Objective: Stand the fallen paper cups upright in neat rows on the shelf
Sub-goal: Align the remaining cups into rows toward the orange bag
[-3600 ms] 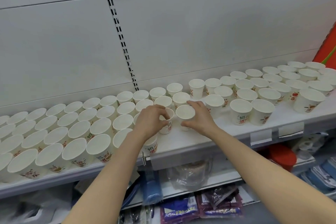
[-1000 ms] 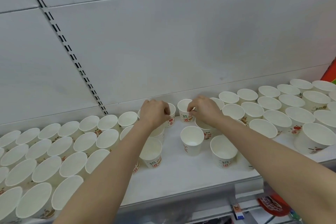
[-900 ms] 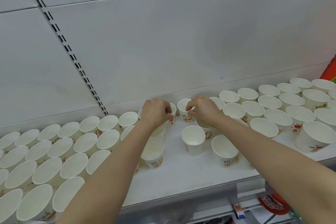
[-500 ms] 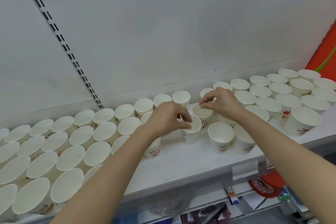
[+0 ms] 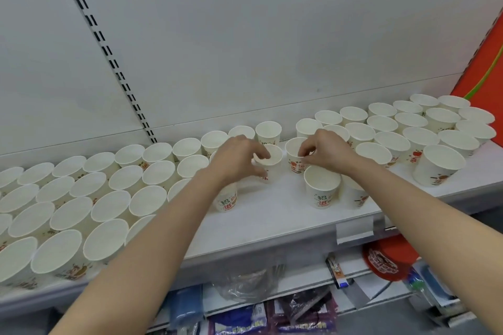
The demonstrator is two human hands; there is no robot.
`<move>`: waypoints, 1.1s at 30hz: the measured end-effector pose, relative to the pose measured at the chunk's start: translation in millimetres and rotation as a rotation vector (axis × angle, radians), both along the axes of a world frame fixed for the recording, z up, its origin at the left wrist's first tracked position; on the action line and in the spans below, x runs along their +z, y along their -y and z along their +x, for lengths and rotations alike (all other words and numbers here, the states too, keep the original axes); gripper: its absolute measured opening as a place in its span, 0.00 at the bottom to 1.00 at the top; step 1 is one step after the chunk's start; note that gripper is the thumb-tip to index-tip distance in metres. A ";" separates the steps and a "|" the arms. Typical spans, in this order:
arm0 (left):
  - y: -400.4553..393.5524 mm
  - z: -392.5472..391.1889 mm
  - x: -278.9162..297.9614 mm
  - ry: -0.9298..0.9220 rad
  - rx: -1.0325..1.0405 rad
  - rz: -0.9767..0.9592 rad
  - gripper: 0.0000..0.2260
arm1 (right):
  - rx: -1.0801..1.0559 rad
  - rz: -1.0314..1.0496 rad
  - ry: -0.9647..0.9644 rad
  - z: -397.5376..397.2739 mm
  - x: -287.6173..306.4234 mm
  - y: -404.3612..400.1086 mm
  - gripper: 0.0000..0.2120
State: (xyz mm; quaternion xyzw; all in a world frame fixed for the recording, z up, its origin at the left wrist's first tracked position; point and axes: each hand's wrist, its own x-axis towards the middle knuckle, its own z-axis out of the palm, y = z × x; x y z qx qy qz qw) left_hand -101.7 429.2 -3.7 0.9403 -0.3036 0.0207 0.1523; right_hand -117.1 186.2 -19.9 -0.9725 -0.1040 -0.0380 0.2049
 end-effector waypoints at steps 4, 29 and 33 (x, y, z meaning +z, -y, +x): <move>-15.0 5.0 5.8 0.031 -0.006 0.120 0.09 | -0.007 0.027 0.018 3.0 0.0 3.2 0.06; -6.5 5.4 -11.6 0.206 0.075 0.020 0.08 | 0.019 0.129 0.122 7.5 -11.2 -23.0 0.08; 5.8 -13.1 -11.4 0.184 0.104 -0.220 0.07 | -0.029 0.229 0.200 -0.1 -0.5 -6.5 0.08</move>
